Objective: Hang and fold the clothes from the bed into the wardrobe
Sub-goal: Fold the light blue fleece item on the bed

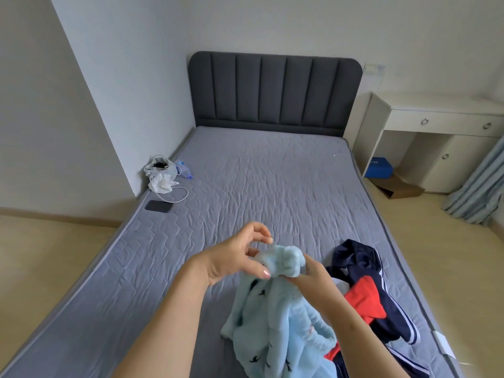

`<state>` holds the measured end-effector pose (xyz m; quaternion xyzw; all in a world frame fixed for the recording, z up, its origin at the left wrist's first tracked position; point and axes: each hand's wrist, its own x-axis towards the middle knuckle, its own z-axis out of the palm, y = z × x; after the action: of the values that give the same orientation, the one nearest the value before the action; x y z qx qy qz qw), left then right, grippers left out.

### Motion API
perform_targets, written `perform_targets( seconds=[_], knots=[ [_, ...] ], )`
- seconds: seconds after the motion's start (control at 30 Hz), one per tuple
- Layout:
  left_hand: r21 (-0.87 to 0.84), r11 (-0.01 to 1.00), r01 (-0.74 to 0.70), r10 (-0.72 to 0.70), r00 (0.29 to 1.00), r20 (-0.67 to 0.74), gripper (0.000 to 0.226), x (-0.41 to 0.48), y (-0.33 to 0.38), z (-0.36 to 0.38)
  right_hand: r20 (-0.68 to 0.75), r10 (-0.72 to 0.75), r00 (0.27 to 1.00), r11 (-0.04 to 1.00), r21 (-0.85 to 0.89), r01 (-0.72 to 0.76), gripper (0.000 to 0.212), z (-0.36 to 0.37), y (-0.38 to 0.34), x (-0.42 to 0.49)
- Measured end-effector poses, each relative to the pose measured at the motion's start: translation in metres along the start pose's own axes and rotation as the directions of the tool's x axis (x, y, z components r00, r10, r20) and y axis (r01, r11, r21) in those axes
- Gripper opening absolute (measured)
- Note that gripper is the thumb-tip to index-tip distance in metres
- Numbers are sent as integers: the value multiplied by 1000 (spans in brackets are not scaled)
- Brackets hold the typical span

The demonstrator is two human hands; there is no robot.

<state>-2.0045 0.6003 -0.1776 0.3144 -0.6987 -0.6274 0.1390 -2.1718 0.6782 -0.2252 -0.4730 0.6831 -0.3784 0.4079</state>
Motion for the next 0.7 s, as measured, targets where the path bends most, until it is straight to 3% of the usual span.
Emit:
perform_targets(
  seconds=[0.07,0.13,0.2,0.27,0.37,0.47,0.53,0.6,0.7],
  knots=[
    [343,939,38,-40,999,0,78,4,-5,3,-34,-30,999,999,-40,29,13,5,-3,3],
    [448,894,-37,100,988,-119,57,12,-11,10,-57,-43,997,997,-71,39,14,9,-6,4],
    [382,923,-33,169,930,-327,29,14,-11,12,-46,-45,998,999,24,47,16,10,-7,3],
    [331,943,-31,192,863,-467,22,15,-15,9,-12,-66,998,995,81,66,18,9,-6,1],
    [191,974,-119,210,783,-586,16,12,-9,6,54,-24,998,978,-205,35,26,6,1,4],
    [13,953,-303,214,642,-736,12,8,4,-2,102,104,989,851,-523,-36,33,11,16,2],
    [-42,929,-367,192,577,-794,10,3,13,-14,137,140,981,892,-447,-65,29,17,29,2],
    [16,945,-328,216,587,-780,11,-1,17,-25,42,115,992,957,-274,-99,14,19,30,3],
    [244,968,-59,234,567,-790,21,-2,9,-29,-194,88,977,993,-65,-103,20,12,16,11]
  ],
)
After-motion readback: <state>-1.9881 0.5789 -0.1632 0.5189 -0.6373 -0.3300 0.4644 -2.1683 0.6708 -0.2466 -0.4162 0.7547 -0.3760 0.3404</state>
